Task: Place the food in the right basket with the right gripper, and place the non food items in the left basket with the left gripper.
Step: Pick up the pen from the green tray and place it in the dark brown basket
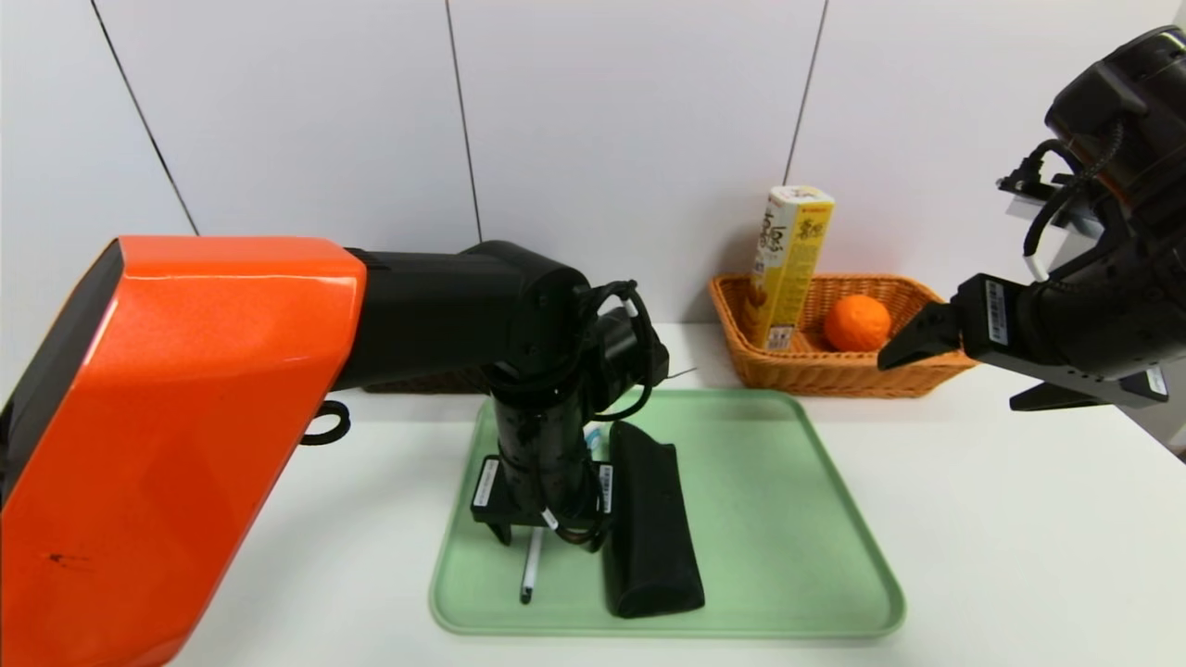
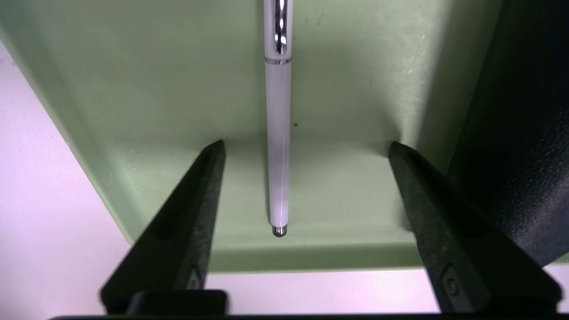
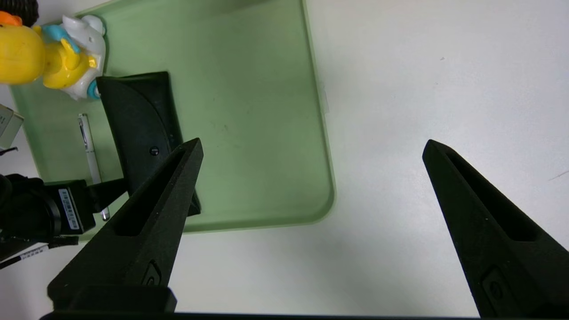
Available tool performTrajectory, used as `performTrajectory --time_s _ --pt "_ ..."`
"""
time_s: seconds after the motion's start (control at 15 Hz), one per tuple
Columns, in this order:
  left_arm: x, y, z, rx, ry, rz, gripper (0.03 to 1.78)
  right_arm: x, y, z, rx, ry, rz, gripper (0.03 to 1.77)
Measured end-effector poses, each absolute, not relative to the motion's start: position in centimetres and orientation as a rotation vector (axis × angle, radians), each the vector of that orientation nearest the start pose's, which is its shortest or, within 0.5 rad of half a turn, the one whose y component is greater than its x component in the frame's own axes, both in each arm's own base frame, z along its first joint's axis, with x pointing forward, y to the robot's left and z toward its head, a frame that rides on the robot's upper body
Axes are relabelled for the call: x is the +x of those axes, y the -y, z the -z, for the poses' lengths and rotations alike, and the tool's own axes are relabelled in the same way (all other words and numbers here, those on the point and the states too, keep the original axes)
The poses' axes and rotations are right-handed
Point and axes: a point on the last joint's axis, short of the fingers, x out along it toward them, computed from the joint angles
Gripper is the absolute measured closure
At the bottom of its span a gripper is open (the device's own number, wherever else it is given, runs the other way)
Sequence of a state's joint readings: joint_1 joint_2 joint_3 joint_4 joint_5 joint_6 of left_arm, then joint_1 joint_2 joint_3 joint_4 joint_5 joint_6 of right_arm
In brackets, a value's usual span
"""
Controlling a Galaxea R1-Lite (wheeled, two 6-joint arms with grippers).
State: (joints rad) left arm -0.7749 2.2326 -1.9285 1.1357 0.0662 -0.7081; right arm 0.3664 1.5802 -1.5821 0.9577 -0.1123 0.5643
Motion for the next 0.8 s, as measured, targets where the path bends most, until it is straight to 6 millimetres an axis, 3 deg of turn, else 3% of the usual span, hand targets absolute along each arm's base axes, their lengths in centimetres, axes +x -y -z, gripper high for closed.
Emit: performTrajectory --time_s 0.27,0.4,0.8 --pt "28.07 26.50 -15.31 -0.011 -1.464 0.085 1.04 22.12 -8.22 -29.28 0.295 -0.959 0.033 0.09" --pt "28.25 26.30 -15.26 -0.016 -1.467 0.081 1.76 22.11 -8.22 -29.29 0.294 -0.959 0.033 0.09" --pt "28.14 26.08 -15.42 -0.010 -1.465 0.084 1.76 21.89 -8.16 -29.52 0.297 -0.950 0.028 0.09"
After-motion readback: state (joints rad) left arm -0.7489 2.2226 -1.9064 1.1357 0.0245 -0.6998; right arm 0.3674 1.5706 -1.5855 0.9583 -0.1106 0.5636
